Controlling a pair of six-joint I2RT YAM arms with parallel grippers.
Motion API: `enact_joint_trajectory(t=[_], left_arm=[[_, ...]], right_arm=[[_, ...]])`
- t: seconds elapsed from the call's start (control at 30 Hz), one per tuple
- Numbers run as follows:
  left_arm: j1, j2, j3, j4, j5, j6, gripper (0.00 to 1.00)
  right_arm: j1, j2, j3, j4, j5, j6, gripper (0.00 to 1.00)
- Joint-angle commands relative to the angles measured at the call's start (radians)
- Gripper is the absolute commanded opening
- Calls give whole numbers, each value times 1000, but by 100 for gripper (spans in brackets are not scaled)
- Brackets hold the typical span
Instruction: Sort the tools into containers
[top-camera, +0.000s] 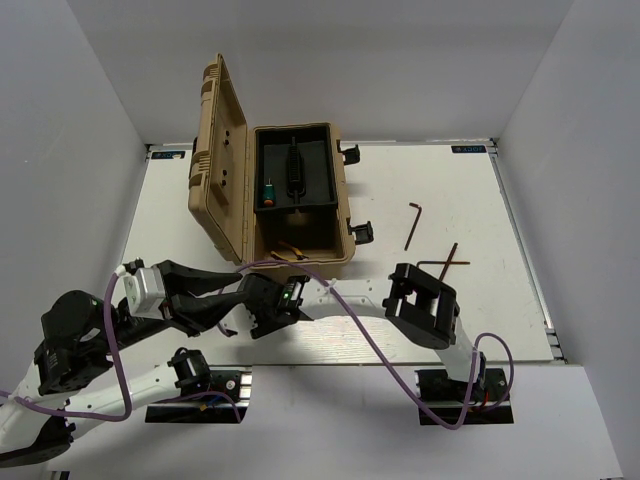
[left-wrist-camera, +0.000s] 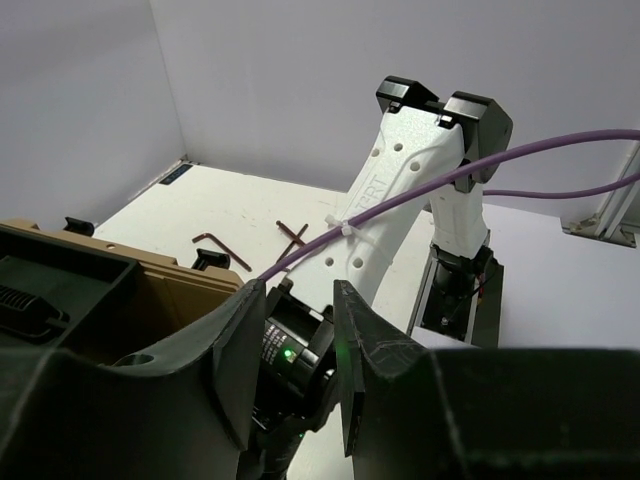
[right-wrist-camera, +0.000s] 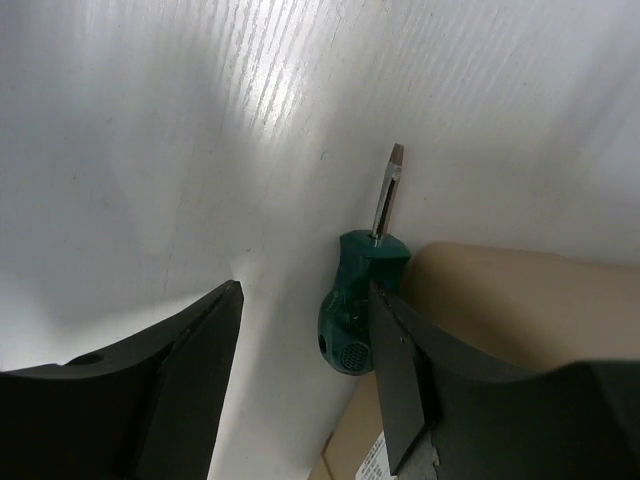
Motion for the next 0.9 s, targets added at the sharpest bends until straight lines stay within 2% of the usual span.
enact_joint_trajectory(t=[0.0, 0.27, 0.53, 0.87], left_arm=[[3, 1, 15, -9, 3, 14, 44], [3, 1, 25, -9, 3, 14, 44], [3, 1, 34, -9, 3, 24, 44], [3, 1, 34, -9, 12, 24, 44]], right_arm=[[-25, 13, 48, -46, -101, 3, 59], [-49, 23, 48, -66, -155, -14, 58], [-43, -12, 11, -177, -248, -49, 53], [-25, -69, -13, -135, -184, 23, 52]])
